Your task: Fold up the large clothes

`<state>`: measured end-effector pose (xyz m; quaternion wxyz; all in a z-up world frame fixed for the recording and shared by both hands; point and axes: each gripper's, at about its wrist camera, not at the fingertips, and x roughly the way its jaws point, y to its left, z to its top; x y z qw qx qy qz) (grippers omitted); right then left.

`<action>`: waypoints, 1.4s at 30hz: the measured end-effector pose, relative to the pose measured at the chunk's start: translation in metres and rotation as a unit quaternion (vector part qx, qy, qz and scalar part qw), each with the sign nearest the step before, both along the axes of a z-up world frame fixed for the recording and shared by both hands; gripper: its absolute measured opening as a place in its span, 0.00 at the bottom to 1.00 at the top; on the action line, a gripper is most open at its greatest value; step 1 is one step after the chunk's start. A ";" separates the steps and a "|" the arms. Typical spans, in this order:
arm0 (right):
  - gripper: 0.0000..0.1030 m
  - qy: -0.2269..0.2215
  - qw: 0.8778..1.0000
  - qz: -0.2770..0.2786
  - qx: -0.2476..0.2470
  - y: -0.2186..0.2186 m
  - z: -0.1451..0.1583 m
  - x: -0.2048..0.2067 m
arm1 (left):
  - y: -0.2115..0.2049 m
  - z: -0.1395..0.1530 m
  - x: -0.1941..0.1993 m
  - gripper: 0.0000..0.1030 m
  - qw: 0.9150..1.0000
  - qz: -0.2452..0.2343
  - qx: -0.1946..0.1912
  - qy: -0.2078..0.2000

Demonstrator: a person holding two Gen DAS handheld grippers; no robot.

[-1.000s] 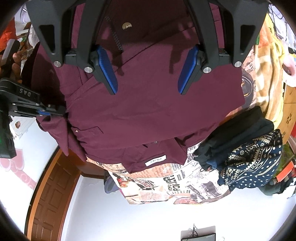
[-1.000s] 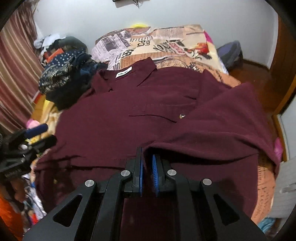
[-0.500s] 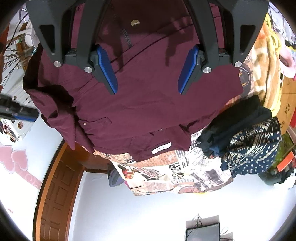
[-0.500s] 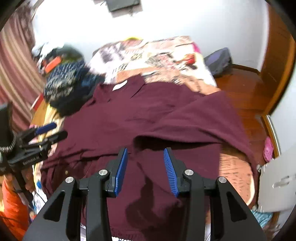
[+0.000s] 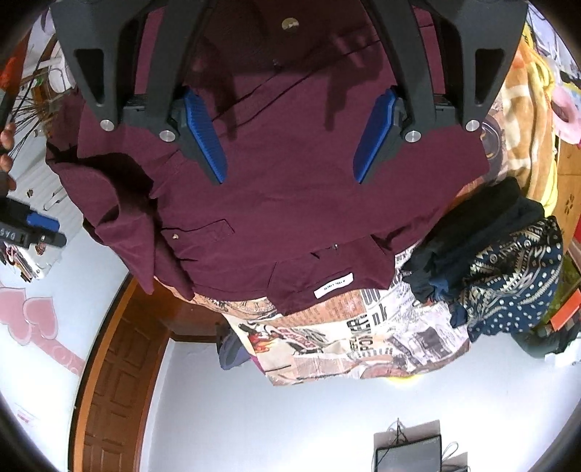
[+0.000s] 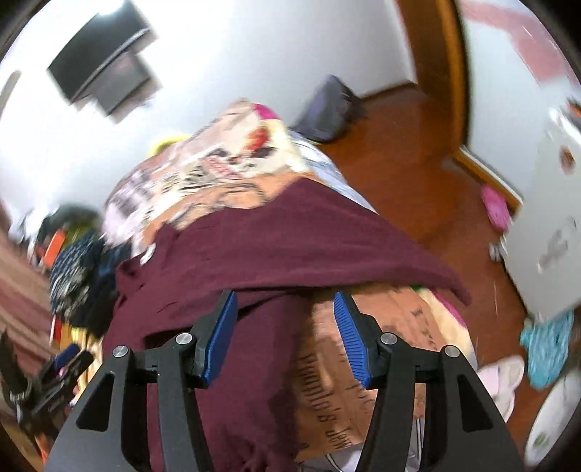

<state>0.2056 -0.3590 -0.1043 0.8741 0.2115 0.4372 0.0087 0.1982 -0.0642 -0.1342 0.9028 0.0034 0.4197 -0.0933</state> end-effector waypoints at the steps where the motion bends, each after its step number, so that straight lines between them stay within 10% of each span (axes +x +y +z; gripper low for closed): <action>1: 0.50 0.008 1.000 -0.011 0.008 -0.005 -0.006 0.002 | 0.000 -0.002 0.002 0.69 1.000 0.002 -0.001 0.004; 14: 0.50 0.053 0.978 -0.101 0.177 -0.048 -0.069 0.026 | -0.006 -0.015 0.018 0.69 1.000 0.003 -0.010 0.028; 21: 0.50 0.057 0.978 -0.100 0.177 -0.057 -0.075 0.046 | -0.003 -0.021 0.024 0.69 0.999 0.009 -0.010 0.033; 26: 0.50 0.057 0.985 -0.083 0.138 -0.055 -0.074 0.057 | 0.002 -0.024 0.025 0.69 0.999 0.015 -0.005 0.035; 30: 0.20 0.041 0.993 -0.062 0.086 -0.047 -0.063 0.063 | 0.007 -0.022 0.021 0.69 0.999 0.020 0.004 0.028; 42: 0.09 -0.109 0.993 0.035 -0.024 0.004 0.055 0.049 | 0.033 -0.008 0.005 0.69 0.999 0.037 -0.005 0.002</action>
